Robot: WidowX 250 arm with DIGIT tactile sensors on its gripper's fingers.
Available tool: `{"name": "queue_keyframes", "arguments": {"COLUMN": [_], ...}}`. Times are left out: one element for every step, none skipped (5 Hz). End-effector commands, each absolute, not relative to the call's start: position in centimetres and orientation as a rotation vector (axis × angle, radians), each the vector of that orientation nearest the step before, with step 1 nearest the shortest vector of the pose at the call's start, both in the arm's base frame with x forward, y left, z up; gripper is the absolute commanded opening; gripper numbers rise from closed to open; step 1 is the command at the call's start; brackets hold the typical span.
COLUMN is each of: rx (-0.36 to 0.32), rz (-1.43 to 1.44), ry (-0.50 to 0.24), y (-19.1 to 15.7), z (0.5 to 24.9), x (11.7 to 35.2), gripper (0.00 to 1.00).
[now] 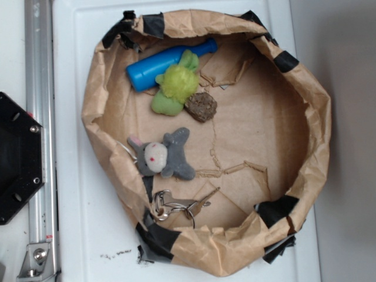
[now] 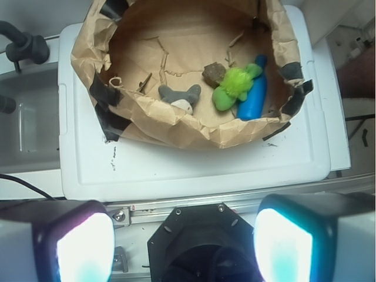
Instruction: Grab the rock.
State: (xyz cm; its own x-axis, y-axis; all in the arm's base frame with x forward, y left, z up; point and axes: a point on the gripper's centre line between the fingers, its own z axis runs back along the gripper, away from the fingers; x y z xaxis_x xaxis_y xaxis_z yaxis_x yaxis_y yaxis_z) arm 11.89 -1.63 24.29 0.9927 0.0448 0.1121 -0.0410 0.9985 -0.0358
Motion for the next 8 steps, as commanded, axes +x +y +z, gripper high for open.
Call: {"name": "queue_keyframes", "arguments": {"rx": [-0.033, -0.028, -0.017, -0.008, -0.021, 0.104, 0.104, 0.104], "rz": [0.043, -0.023, -0.009, -0.004, -0.012, 0.055, 0.055, 0.055], "ry": [-0.113, -0.154, -0.218, -0.173, -0.182, -0.251, -0.251, -0.251], "y": [-1.6, -0.1, 1.1, 3.0, 4.0, 4.2, 4.2, 4.2], "z": [24.3, 21.9, 19.1, 14.8, 11.4, 10.9, 10.9, 10.9], "x": [11.9, 16.8, 20.2, 23.7, 26.4, 26.9, 26.9, 26.9], "gripper": [1.0, 1.0, 1.0, 1.0, 1.0, 1.0, 1.0, 1.0]}}
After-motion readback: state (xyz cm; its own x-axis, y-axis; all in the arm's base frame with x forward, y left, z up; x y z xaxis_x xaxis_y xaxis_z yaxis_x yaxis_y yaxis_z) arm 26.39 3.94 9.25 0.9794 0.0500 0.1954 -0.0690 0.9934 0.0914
